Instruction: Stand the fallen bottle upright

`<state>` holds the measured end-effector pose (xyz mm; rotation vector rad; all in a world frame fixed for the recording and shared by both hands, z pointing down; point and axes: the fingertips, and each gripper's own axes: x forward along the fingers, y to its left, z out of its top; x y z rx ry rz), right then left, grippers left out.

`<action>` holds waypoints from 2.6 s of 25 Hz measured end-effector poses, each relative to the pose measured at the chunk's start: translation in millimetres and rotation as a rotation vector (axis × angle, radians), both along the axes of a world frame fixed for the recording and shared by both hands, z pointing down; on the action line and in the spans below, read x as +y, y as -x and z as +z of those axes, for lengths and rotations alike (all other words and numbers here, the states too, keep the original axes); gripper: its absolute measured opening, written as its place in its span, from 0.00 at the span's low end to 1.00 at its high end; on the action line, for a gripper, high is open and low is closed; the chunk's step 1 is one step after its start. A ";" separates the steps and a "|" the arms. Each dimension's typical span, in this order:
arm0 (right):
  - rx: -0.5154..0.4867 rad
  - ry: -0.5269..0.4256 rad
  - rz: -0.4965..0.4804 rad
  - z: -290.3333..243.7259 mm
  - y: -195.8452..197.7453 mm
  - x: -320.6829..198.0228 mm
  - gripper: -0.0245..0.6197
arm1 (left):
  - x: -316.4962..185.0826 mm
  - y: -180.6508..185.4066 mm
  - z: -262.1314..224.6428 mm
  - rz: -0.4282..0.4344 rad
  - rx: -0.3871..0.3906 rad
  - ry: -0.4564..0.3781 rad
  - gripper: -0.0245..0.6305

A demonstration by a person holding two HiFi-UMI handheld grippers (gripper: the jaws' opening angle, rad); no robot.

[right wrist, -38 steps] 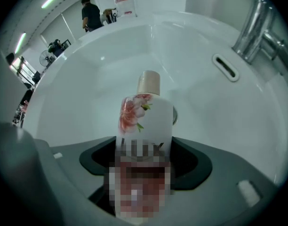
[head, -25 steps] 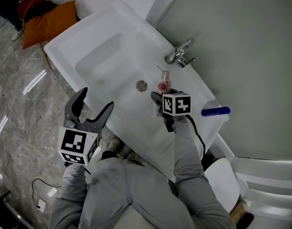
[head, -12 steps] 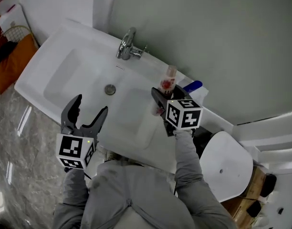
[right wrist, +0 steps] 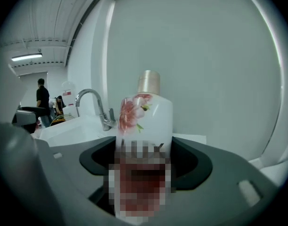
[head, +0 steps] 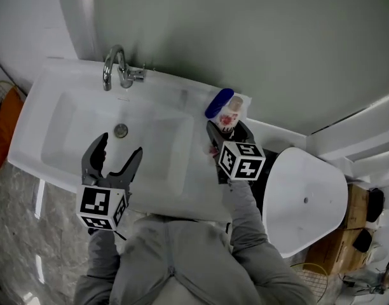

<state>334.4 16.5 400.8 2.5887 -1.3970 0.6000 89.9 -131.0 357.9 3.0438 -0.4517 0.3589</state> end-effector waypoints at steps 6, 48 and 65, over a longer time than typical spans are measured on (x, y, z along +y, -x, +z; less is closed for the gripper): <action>0.004 -0.025 0.094 26.7 -19.2 28.8 0.56 | 20.7 -22.9 2.2 0.050 -0.035 -0.017 0.68; 0.183 -0.065 0.051 44.0 6.8 48.1 0.56 | 88.0 -55.4 6.7 0.176 -0.101 -0.054 0.68; 0.114 -0.349 0.123 -29.7 25.7 108.3 0.56 | 102.9 -75.2 3.9 0.243 -0.062 -0.051 0.68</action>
